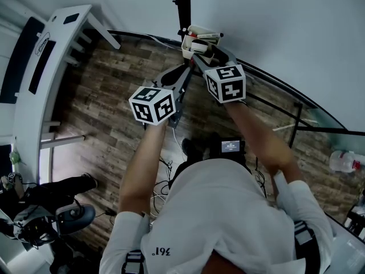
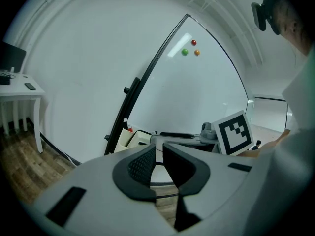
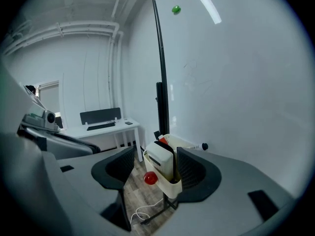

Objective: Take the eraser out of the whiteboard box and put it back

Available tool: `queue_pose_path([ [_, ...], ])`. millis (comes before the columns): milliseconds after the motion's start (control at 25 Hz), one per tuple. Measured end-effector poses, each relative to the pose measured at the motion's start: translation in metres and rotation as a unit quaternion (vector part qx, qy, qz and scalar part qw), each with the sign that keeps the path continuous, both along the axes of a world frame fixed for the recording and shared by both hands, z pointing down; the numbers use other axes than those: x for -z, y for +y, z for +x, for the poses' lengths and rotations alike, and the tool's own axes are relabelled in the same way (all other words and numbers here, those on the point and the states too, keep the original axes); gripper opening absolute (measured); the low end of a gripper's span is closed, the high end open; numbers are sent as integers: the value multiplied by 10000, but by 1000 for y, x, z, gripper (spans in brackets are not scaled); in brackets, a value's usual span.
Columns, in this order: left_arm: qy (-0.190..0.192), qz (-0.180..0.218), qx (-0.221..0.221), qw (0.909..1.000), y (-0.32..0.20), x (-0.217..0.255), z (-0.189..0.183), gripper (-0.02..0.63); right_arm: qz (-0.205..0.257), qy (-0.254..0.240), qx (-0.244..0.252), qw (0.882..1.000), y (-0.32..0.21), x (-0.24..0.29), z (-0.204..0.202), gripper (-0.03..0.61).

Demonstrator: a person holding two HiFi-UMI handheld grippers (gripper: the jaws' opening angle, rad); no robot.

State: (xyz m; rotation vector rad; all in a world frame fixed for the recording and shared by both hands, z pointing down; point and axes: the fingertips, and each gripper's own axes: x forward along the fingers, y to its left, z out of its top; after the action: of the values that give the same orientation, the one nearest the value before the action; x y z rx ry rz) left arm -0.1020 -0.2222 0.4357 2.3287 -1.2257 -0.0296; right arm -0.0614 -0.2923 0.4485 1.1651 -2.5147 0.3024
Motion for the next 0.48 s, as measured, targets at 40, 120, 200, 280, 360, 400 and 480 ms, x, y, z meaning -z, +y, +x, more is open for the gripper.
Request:
queue_pose_path([
  [40,-1,11,10,10000,1,1,1,35,20,-46,19,10000,2,4,2,278],
  [120,-4,31,30,10000,3,4,3,35,40,-169,55,9998,6,12,5,278],
  [200,-13,48,44,10000,6,5,5,35,51,-283,87,9995,9,19,9,278],
  [280,-25,67,52,10000,8,8,8,35,72,-353,150,9992,13,25,13,278],
  [360,-21,96,60,9999,11,11,11,35,114,-374,262,9989,19,31,16,278],
  [400,-12,116,64,9999,12,13,12,35,153,-371,326,9987,22,34,17,278],
  [480,4,170,64,9998,14,18,15,35,251,-359,430,9981,27,40,21,273],
])
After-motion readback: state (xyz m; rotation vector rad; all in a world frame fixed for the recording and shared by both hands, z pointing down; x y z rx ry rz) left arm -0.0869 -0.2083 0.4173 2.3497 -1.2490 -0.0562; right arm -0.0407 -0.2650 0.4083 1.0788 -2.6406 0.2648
